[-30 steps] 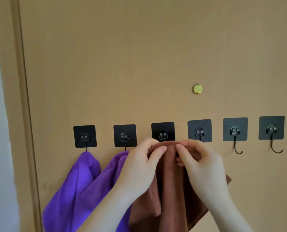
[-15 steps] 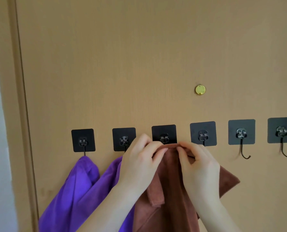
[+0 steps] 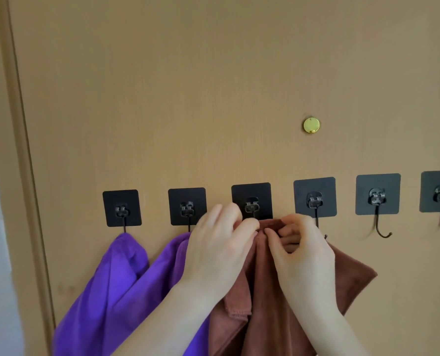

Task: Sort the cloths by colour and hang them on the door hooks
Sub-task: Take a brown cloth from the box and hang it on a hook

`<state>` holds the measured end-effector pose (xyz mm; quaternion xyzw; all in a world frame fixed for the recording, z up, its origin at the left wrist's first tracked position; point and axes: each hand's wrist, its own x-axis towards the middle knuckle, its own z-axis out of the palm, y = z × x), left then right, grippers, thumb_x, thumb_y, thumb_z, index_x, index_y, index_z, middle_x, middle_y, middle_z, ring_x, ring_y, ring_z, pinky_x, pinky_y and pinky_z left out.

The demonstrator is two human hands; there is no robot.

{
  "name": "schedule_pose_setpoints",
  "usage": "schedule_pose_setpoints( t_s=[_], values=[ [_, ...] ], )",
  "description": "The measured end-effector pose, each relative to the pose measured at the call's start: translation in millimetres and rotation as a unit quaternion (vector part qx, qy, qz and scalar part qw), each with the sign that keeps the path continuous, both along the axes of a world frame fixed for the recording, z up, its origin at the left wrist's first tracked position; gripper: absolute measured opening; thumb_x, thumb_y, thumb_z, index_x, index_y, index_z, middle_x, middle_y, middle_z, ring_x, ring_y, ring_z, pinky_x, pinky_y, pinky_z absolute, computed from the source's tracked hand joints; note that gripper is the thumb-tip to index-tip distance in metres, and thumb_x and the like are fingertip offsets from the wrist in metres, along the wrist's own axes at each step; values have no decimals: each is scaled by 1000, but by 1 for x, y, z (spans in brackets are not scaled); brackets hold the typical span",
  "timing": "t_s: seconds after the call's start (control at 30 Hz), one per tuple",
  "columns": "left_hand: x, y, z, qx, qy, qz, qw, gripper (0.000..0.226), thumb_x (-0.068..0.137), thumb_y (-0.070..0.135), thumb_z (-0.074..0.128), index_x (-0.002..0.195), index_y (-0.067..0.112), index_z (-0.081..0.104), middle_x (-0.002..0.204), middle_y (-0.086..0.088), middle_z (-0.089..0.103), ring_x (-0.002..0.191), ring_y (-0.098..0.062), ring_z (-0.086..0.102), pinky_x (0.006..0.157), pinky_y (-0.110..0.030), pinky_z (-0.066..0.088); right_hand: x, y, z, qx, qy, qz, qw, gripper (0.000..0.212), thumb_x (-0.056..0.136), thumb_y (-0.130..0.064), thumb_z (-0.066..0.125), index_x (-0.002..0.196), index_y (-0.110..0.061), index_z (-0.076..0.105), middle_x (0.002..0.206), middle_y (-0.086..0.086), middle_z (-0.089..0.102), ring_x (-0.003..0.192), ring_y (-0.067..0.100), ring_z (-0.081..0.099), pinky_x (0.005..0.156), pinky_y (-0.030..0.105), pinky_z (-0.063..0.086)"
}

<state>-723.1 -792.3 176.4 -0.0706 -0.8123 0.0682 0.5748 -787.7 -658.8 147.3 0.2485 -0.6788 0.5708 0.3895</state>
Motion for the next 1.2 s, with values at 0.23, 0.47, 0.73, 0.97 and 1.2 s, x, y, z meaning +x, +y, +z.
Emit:
schedule_pose_setpoints(
  t_s=[0.23, 0.47, 0.73, 0.97, 1.2],
  values=[
    [-1, -6, -5, 73, -110, -106, 986, 26, 99, 19, 50, 110, 21, 73, 97, 6, 59, 81, -12, 58, 65, -35, 53, 1, 1, -11, 28, -53, 24, 998, 11, 92, -19, 69, 99, -27, 66, 80, -16, 62, 78, 4, 60, 69, 23, 51],
    [9, 0, 3, 177, -236, -145, 944, 32, 99, 9, 53, 120, 24, 72, 106, 14, 57, 94, -1, 55, 82, -7, 39, 6, 4, -17, 93, -79, 51, 991, 10, 97, -23, 59, 94, -30, 64, 74, -13, 67, 73, 8, 64, 69, 29, 49],
    [22, 0, 9, 276, -307, -191, 890, 33, 97, 24, 68, 130, 27, 67, 117, 19, 53, 102, 2, 63, 88, -14, 49, 16, 16, -11, 174, -160, 86, 968, 22, 96, -39, 46, 98, -36, 68, 76, -11, 68, 74, 10, 64, 72, 38, 54],
    [23, -1, 16, 277, -337, -149, 888, 39, 88, 37, 78, 125, 38, 69, 112, 14, 57, 98, -1, 64, 90, -12, 43, 22, 27, -12, 223, -120, 93, 963, 21, 94, -30, 55, 99, -38, 74, 97, -20, 59, 89, 0, 60, 72, 17, 48],
    [19, 7, 6, 271, -273, -132, 913, 33, 83, 41, 81, 115, 39, 73, 96, 16, 55, 88, -1, 58, 77, -6, 39, 24, 32, -18, 115, -267, 278, 915, 34, 103, -16, 48, 113, -39, 72, 65, -12, 67, 54, 10, 54, 57, 34, 54]
  ],
)
